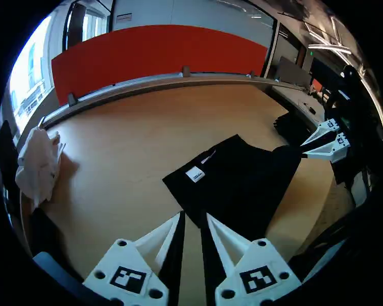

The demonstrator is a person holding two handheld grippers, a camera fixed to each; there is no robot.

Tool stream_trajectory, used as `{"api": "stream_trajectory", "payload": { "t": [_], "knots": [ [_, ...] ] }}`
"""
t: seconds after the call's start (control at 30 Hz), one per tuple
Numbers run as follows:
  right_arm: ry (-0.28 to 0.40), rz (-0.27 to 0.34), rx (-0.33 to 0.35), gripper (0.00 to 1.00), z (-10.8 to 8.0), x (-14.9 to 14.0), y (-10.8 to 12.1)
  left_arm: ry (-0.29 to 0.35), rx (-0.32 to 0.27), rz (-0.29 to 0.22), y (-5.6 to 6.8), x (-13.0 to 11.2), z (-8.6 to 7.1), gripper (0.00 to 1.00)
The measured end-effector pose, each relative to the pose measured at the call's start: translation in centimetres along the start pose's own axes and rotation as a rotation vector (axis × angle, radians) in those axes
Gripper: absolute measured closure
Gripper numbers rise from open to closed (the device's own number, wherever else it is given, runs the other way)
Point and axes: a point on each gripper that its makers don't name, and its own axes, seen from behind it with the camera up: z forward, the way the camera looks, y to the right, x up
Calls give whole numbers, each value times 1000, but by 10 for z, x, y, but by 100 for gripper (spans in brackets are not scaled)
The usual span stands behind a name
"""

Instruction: Fold towel

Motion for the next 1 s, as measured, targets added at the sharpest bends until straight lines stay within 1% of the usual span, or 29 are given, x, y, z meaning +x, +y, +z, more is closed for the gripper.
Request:
{"api": "stream_trajectory", "payload": {
  "t": [0.27, 0.57, 0.8, 1.0],
  "knots": [
    [0, -4, 1, 86, -2, 0, 0, -16, -20, 9, 5, -5, -1, 31],
    [0, -6, 1, 86, -2, 0, 0, -23, -61, 44, 23, -12, 2, 31],
    [-1, -6, 1, 86, -2, -1, -1, -48, -86, 79, 39, -31, 8, 31],
    [-3, -4, 3, 86, -2, -3, -3, -69, -104, 100, 52, -49, 15, 31]
  ]
}}
